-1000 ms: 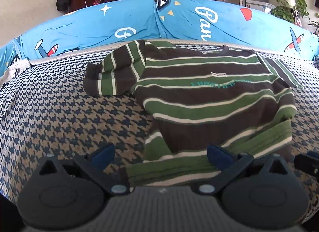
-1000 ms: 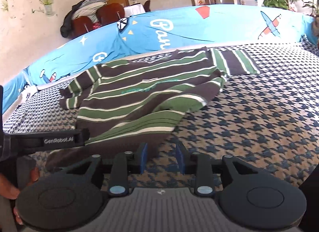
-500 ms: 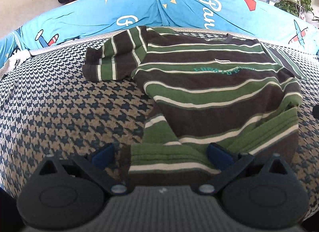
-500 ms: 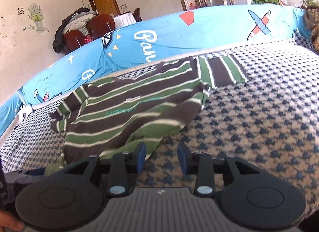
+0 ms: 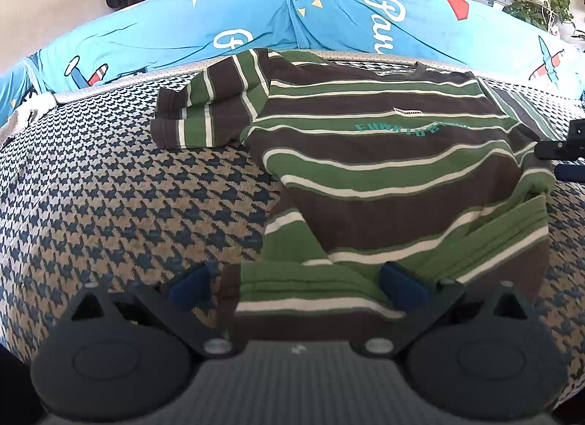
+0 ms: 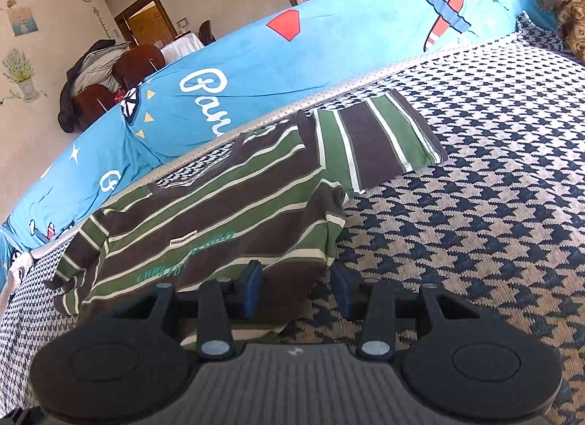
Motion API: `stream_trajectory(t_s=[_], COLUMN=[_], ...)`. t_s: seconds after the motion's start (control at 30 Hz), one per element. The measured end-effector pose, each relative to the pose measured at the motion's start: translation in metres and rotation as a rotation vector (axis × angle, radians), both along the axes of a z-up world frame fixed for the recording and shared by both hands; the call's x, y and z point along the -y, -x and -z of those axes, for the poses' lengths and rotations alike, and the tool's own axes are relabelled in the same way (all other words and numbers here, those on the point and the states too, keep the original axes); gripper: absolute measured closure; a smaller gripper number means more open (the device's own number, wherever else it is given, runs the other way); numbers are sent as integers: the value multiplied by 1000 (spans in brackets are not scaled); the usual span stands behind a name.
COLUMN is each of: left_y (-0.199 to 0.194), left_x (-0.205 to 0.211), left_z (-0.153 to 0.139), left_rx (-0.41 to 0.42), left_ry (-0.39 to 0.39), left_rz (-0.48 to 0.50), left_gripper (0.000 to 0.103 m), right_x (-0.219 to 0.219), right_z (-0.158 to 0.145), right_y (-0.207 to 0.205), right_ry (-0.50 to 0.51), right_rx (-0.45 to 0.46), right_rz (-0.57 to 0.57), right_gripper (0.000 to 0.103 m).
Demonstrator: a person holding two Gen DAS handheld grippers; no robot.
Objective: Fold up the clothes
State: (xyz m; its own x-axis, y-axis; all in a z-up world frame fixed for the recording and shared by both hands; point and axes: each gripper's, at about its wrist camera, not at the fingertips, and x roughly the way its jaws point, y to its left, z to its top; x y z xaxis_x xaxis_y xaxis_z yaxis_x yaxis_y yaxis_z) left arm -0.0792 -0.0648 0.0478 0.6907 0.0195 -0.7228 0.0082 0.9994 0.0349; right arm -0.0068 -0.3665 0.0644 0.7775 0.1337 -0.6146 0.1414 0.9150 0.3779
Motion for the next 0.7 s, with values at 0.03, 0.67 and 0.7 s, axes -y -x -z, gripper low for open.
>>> stream_trajectory(t_s=[0.03,0.67,0.7], left_y=[0,3,3], left_x=[0,-3,-4], left_z=[0,-10,-9], left_rx=[0,74,71], left_ry=[0,-5,-5], left_rz=[0,-65,-67], left_gripper=[0,0,0], right_x=[1,-6,-7], right_z=[3,-34,-37], right_y=[-4,-3,-3], right_ry=[-11,93,126], right_rx=[-9,199,223], right_rz=[4,80,99], right_gripper=[61,95,97])
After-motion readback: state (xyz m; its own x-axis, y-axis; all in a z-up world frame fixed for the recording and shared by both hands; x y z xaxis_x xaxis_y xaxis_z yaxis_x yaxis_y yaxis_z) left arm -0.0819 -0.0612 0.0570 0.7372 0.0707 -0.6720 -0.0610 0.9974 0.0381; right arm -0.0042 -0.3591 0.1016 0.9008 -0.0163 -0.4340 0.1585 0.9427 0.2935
